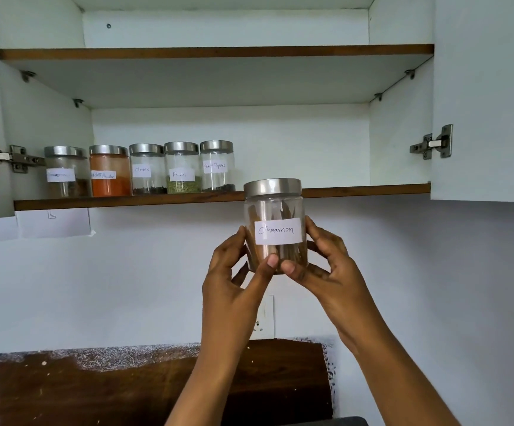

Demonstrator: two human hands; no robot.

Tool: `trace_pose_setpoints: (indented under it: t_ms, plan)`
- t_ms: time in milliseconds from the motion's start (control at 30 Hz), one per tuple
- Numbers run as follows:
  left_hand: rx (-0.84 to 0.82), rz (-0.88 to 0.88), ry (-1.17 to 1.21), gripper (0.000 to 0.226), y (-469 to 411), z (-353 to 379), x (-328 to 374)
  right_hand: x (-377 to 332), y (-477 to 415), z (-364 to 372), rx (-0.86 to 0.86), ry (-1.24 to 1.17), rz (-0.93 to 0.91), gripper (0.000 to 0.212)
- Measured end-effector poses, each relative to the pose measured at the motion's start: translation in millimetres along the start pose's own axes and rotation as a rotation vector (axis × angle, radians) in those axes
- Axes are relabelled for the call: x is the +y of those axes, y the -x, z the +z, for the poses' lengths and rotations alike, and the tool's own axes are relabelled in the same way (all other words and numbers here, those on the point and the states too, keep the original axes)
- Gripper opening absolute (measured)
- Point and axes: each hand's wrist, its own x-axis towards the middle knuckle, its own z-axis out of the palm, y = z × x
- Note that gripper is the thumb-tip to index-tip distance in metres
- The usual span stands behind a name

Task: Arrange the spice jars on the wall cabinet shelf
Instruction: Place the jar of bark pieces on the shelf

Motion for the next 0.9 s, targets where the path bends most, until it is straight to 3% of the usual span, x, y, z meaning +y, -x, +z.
trace_pose_setpoints:
  t_ms: [300, 467, 900]
  plan:
    - [-0.020, 0.142, -0.142, 0.062, -51, 10, 7, -12, -47, -4, 0.039, 0.000, -0.028, 0.060]
    - [0.002, 0.265, -0.317, 0.046, -122, 19, 11, -24, -118, -3, 0.039, 0.038, -0.023, 0.057]
    - [-0.029, 0.226, -0.605, 0.030, -206, 25, -44, 8, -208, 26, 0.020, 0.409, 0.037, 0.053]
